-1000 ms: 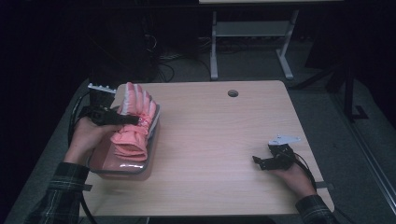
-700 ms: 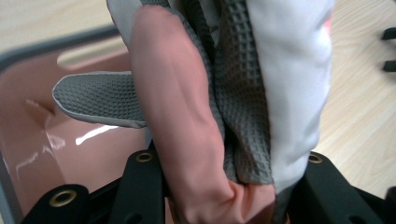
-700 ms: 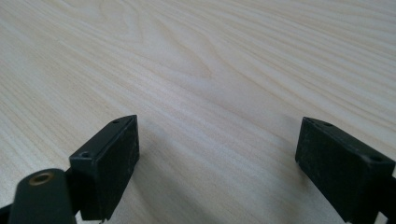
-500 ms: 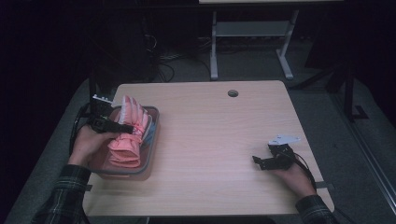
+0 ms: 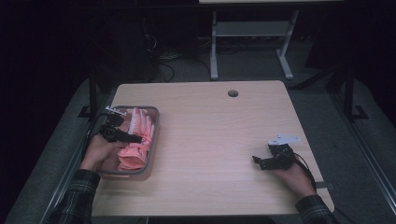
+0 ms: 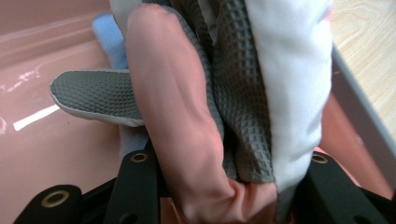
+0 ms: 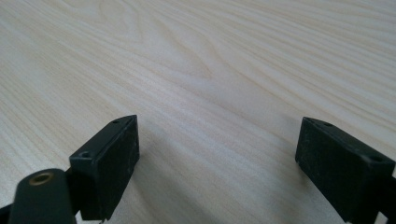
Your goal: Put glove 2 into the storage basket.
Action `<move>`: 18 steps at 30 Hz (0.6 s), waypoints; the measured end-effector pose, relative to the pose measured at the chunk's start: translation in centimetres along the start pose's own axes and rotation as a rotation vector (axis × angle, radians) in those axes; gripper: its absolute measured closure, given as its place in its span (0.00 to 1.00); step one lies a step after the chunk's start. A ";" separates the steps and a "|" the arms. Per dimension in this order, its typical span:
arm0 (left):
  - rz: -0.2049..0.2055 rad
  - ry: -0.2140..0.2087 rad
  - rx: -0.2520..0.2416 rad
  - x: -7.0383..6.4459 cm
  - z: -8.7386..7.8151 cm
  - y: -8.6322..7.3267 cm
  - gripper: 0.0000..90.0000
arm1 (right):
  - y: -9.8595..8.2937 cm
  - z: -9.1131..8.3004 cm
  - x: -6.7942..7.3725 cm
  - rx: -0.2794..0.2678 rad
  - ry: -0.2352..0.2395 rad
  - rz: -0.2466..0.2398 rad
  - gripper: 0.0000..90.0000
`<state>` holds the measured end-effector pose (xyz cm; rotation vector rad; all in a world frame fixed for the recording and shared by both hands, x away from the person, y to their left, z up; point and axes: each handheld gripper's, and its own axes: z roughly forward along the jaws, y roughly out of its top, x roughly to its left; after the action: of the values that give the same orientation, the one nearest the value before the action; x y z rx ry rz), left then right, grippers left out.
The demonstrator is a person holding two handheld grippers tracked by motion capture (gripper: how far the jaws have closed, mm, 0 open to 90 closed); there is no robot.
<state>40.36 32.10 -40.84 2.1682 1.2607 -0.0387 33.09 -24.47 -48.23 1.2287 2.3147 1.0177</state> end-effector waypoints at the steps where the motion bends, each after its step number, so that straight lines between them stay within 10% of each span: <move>1: 0.002 -0.003 0.001 0.1 0.0 -0.1 0.63 | 0.0 0.0 0.0 -0.001 -0.001 -0.001 0.14; 12: 0.030 0.044 -0.028 -0.1 -1.1 0.4 0.21 | 0.0 0.0 0.0 0.000 -0.001 0.002 0.14; 18: 0.028 0.065 -0.062 -0.2 -2.3 0.6 0.15 | 0.0 0.0 0.0 0.000 -0.001 0.002 0.15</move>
<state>40.10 32.90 -38.60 2.1489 1.2510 0.0817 33.12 -24.44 -48.23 1.2316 2.3129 1.0177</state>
